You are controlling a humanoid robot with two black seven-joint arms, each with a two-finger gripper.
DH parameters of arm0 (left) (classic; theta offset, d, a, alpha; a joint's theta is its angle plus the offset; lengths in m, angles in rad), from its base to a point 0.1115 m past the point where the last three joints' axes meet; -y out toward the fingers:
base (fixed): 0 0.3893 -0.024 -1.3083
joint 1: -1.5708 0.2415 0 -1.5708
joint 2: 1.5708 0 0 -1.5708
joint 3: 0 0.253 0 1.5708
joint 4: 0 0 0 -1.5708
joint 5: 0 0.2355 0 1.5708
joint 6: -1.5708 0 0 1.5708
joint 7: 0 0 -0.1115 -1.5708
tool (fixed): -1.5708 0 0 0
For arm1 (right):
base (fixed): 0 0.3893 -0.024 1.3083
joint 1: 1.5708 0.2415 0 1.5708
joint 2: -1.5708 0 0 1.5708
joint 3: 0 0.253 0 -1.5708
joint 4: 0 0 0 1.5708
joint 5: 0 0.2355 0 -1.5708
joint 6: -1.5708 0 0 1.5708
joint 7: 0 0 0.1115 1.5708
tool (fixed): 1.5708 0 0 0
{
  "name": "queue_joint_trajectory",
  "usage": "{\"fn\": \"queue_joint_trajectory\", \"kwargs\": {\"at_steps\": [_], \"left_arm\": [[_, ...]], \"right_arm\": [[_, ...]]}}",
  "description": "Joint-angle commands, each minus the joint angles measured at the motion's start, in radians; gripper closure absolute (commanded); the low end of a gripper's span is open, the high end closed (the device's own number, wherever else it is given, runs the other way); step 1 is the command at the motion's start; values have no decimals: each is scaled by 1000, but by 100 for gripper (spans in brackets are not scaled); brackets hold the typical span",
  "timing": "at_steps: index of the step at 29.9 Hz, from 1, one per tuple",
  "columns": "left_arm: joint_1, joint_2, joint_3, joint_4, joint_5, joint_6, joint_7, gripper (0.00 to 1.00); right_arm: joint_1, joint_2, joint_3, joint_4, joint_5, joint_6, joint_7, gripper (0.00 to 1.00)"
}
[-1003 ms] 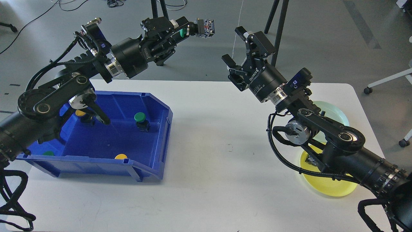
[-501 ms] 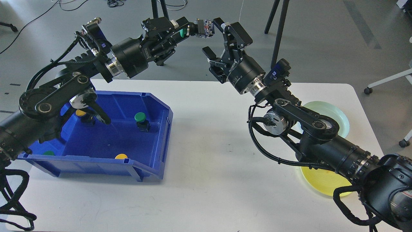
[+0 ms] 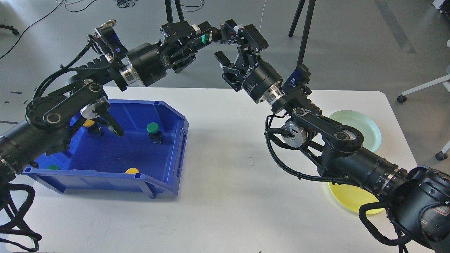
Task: Pass button and place on color plate
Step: 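Bring the right gripper to the left gripper and take the green button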
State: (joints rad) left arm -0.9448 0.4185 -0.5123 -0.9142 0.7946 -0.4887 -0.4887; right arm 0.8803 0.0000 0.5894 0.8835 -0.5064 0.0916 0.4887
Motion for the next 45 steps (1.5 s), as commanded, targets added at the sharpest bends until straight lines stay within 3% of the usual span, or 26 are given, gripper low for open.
{"fn": "queue_joint_trajectory", "kwargs": {"at_steps": [1,8,17,30,35,38,40,45], "left_arm": [[0,0,0,0,0,0,0,87],[-2,-1,0,3,0,0,0,86],[-2,0,0,3,-2,0,0,86],[0,-1,-2,5,-2,0,0,84],[1,0,-2,5,-3,0,0,72],[3,0,-3,5,-11,0,0,47],[6,2,-8,5,-18,0,0,23],[9,0,-12,5,-20,0,0,11]], "right_arm": [[-1,0,3,0,2,-15,0,5],[3,0,1,0,2,-23,0,10],[6,0,-3,8,2,-20,0,43],[6,0,-2,23,2,-32,0,82],[6,0,-2,23,2,-33,0,87],[6,0,-2,23,2,-33,0,90],[6,0,-3,23,0,-35,0,91],[6,0,-6,26,2,-47,0,92]]}}
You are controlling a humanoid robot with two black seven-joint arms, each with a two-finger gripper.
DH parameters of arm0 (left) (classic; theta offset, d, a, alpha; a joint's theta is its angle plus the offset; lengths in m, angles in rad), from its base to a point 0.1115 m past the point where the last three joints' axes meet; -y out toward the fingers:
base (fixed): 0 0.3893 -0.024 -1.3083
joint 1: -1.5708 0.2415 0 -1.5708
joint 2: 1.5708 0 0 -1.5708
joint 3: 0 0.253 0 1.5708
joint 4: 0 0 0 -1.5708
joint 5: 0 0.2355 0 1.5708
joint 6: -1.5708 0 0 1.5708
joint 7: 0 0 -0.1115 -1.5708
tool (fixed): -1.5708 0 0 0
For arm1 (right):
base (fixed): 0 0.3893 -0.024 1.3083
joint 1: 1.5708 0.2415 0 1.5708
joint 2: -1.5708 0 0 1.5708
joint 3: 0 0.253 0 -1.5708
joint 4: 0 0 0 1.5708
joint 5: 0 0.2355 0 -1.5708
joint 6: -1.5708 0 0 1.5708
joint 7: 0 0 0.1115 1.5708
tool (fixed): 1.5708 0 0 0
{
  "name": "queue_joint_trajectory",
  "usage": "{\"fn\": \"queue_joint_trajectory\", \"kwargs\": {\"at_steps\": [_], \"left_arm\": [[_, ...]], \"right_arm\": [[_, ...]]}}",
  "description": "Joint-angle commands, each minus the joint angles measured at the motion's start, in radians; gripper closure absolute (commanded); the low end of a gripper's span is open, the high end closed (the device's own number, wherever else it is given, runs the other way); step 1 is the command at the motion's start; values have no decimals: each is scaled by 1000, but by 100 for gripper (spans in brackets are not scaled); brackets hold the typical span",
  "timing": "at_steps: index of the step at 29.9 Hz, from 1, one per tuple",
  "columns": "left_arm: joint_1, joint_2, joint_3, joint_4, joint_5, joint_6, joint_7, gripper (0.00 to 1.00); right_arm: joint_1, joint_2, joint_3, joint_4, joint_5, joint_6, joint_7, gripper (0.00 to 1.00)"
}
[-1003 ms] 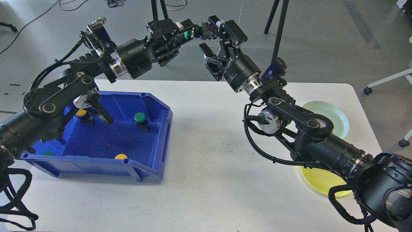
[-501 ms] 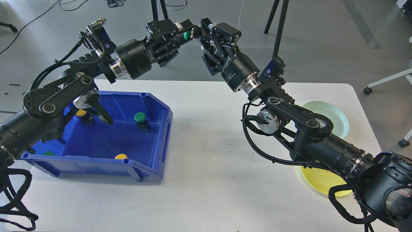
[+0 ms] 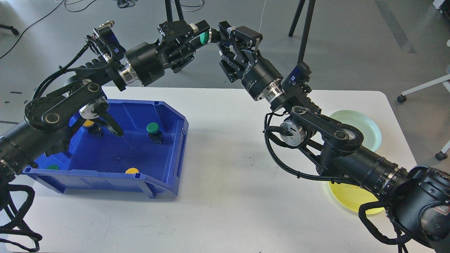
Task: Pass button and place on color plate
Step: 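Bring the right gripper to the left gripper and take the green button, then carry the green button with the right gripper to the pale green plate, then release the button onto the pale green plate and raise the right gripper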
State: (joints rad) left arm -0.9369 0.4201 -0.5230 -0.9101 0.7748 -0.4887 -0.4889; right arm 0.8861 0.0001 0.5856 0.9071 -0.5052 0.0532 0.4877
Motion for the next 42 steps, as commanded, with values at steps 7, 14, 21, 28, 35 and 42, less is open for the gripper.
{"fn": "queue_joint_trajectory", "kwargs": {"at_steps": [7,14,21,28,35,42], "left_arm": [[1,-1,-3,7,-2,0,0,8],[3,-1,-3,8,-3,0,0,7],[3,-6,-3,10,-3,0,0,6],[3,-6,-3,10,-17,0,0,6],[3,-7,-3,10,-19,0,0,6],[3,-7,-3,10,-19,0,0,6]], "right_arm": [[-16,-54,6,38,4,-49,1,92],[-176,-316,95,134,13,-193,1,93],[-364,-430,178,147,16,-473,-47,93],[-432,-422,183,124,20,-542,-133,92],[-411,-410,183,-6,102,-542,-300,92],[-354,-342,177,-146,125,-542,-380,90]]}}
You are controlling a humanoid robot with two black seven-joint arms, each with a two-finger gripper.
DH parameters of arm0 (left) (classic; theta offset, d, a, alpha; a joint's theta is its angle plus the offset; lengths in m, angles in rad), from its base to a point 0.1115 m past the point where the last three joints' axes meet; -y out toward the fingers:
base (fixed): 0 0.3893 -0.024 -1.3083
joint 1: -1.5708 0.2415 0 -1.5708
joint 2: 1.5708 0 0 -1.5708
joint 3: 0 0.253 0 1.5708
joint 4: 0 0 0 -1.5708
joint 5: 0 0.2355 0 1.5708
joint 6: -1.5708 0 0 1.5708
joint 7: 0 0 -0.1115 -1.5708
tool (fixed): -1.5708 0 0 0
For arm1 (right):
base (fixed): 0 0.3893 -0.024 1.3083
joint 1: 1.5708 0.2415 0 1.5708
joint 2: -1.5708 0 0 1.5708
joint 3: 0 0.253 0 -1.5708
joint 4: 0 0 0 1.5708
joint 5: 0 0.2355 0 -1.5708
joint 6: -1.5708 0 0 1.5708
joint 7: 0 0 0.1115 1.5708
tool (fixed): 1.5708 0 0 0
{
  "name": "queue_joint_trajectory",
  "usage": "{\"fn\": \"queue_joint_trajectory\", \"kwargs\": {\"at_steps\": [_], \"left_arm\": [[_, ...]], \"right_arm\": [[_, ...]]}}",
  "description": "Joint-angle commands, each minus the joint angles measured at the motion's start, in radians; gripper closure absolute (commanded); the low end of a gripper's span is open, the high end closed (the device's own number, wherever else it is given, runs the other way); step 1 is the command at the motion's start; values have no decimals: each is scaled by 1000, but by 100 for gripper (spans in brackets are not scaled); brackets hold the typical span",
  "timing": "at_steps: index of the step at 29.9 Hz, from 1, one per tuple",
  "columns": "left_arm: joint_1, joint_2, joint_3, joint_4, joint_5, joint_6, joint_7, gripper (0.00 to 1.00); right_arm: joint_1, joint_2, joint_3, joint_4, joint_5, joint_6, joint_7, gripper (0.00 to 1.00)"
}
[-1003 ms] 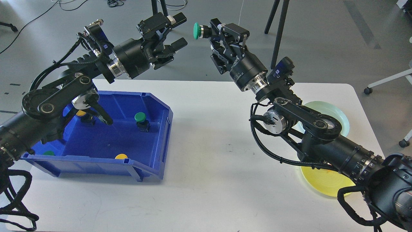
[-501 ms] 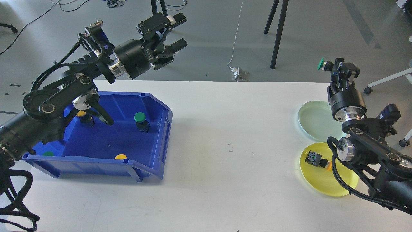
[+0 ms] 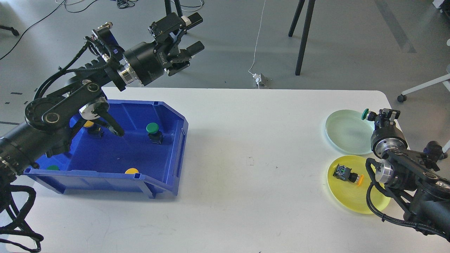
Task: Pass button and place on color plate
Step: 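Release the button onto the pale green plate and raise the right gripper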
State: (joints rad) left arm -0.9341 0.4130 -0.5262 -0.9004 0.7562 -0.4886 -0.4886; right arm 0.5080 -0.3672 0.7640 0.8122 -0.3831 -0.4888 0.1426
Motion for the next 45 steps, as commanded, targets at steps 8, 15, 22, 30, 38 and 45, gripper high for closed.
{"fn": "queue_joint_trajectory", "kwargs": {"at_steps": [8,15,22,30,38,45], "left_arm": [[0,0,0,6,0,0,0,6],[0,0,-2,6,-1,0,0,5],[1,-2,-1,23,-49,0,0,2],[-3,16,-49,95,-297,0,0,2],[40,122,-51,116,-400,0,0,1],[110,144,-115,106,-480,0,0,1]], "right_arm": [[46,79,5,-87,4,0,-95,56],[49,85,6,-81,24,0,-94,28],[61,74,52,16,26,0,-87,9],[75,25,218,231,24,289,-61,6],[104,-117,224,252,208,865,0,4],[86,-168,216,205,354,978,-5,3]]}}
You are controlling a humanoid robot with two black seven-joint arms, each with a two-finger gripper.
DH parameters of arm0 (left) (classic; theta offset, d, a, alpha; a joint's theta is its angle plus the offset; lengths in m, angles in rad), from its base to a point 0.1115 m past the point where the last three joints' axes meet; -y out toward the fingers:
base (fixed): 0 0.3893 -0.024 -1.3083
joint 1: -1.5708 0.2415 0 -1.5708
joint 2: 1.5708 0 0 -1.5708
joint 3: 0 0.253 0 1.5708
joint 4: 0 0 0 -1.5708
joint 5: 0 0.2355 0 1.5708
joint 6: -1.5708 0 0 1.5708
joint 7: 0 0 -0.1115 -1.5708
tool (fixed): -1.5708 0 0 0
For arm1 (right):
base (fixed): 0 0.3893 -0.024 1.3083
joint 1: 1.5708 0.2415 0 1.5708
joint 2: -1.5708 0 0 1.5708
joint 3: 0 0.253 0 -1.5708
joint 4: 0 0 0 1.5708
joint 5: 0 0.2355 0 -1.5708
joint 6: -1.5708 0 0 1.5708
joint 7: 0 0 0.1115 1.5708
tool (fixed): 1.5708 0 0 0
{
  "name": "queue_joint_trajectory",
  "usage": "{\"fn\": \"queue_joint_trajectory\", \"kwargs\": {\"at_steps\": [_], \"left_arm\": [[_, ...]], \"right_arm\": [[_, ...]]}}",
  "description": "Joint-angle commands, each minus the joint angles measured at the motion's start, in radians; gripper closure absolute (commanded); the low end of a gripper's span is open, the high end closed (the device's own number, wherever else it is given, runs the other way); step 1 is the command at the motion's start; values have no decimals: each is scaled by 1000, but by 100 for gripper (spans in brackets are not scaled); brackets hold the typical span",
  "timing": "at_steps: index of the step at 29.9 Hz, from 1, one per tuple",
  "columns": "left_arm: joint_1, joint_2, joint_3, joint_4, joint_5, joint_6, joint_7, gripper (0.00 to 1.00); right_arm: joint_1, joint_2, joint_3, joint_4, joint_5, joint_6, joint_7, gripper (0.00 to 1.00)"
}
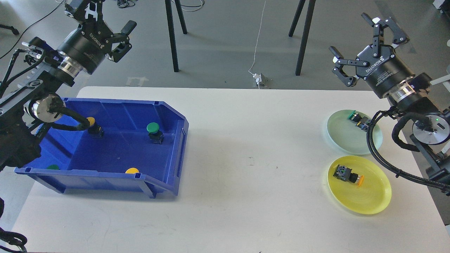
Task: Pass button and place on color plate
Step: 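Release the button onto the pale green plate and raise the right gripper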
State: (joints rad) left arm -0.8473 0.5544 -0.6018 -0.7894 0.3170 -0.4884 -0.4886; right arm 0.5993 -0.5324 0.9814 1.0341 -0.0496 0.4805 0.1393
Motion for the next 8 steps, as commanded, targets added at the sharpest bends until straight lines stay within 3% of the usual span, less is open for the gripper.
{"fn": "queue_joint_trajectory", "kwargs": {"at_steps": [1,8], "left_arm": [[27,-1,-52,-7,-44,0,0,1],[25,-7,-59,-5,-44,0,0,1]], "right_arm": [[-7,3,-1,-17,22,8,-1,2],[-9,23,14,-17,24,8,6,2]]}}
